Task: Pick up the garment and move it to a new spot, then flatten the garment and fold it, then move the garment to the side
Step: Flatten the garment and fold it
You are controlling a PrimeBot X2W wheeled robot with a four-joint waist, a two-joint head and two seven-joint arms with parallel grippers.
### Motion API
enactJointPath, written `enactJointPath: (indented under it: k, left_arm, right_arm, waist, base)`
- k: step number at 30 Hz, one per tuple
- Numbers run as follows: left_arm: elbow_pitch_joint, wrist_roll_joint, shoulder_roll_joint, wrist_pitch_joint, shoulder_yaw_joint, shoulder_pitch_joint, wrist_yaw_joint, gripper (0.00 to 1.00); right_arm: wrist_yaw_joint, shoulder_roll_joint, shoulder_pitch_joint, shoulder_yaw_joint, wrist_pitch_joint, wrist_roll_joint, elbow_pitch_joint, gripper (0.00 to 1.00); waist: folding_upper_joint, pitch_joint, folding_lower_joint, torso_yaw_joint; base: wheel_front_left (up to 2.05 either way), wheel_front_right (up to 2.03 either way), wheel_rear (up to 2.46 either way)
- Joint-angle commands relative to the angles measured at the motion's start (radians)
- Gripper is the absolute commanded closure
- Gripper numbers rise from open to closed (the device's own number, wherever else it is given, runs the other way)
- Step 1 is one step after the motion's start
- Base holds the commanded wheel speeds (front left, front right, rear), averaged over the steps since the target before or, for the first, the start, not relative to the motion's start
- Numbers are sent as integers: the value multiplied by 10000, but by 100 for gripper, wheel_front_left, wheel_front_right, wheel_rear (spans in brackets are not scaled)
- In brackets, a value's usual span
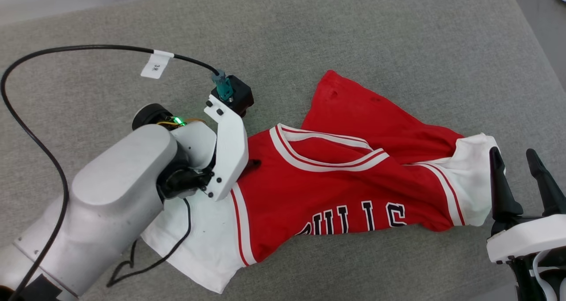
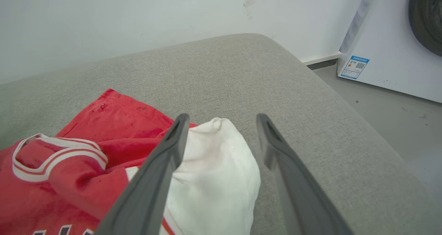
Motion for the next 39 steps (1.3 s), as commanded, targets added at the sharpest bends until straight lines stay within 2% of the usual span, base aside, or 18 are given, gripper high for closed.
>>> enactJointPath:
  k: [1, 5, 6, 7, 8, 11, 18, 19, 20, 24, 30, 35, 39]
  left_arm:
    - [221, -39, 131, 1, -191, 31, 3, 0]
    - [552, -141, 386, 39, -626, 107, 12, 0]
    - [564, -255, 425, 112, -720, 148, 11, 9]
    - [547, -401, 440, 143, -793, 201, 11, 77]
    - [489, -535, 446, 138, -870, 212, 9, 100]
    - [330, -602, 416, -478, -850, -32, 1, 100]
    - [758, -276, 244, -2966, -197, -961, 1, 100]
    - [848, -146, 213, -3344, -140, -1113, 1, 100]
    - [1151, 214, 20, -4499, 81, -1646, 0, 100]
    - [1554, 825, -344, -6024, 400, -2406, 36, 100]
    - [1817, 1885, -814, -8404, 691, -3251, 326, 100]
    - [1499, 2523, -712, -9247, 99, -2494, 272, 100]
    - [540, 2546, -315, -9268, -753, -646, 302, 100]
  right_arm:
    - [-7, 40, -101, 32, -94, 79, 68, 0]
    - [-7, 40, -159, 57, -225, 134, 239, 0]
    - [-7, 41, -174, 54, -266, 131, 266, 0]
    - [-7, 41, -189, 45, -285, 121, 296, 0]
    - [-7, 41, -201, 33, -291, 109, 330, 0]
    - [-7, 40, -237, -17, -298, 37, 439, 0]
    - [-7, 38, -276, 3, -126, -148, 590, 0]
    - [-7, 37, -284, 11, -86, -186, 606, 0]
    - [-7, 37, -247, 33, 25, -262, 655, 0]
    - [-7, 37, -64, -21, 148, -332, 709, 0]
    - [-7, 35, 191, -97, 246, -369, 663, 0]
    - [-7, 35, 416, -255, 325, -377, 569, 0]
    - [-7, 34, 623, -356, 426, -399, 576, 0]
  waist:
    - [-1, 89, -1, -76]
    - [-1, 164, -1, -105]
    - [-1, 172, -1, -101]
    - [-1, 176, -1, -88]
    - [-1, 173, -1, -68]
    - [-1, 75, -1, 46]
    - [-1, -646, -1, 360]
    - [-1, -765, -1, 400]
    - [-1, -1142, -1, 516]
    - [-1, -1559, -1, 728]
    - [-1, -1937, -1, 1225]
    - [-1, -2195, -1, 1884]
    - [-1, -2410, -1, 2456]
  base:
    - [0, 0, 0]
    - [0, 0, 0]
    - [0, 0, 0]
    - [0, 0, 0]
    - [0, 0, 0]
    - [0, 0, 0]
    - [0, 0, 0]
    - [0, 0, 0]
    - [0, 0, 0]
    - [0, 0, 0]
    - [0, 0, 0]
    - [0, 0, 0]
    - [0, 0, 0]
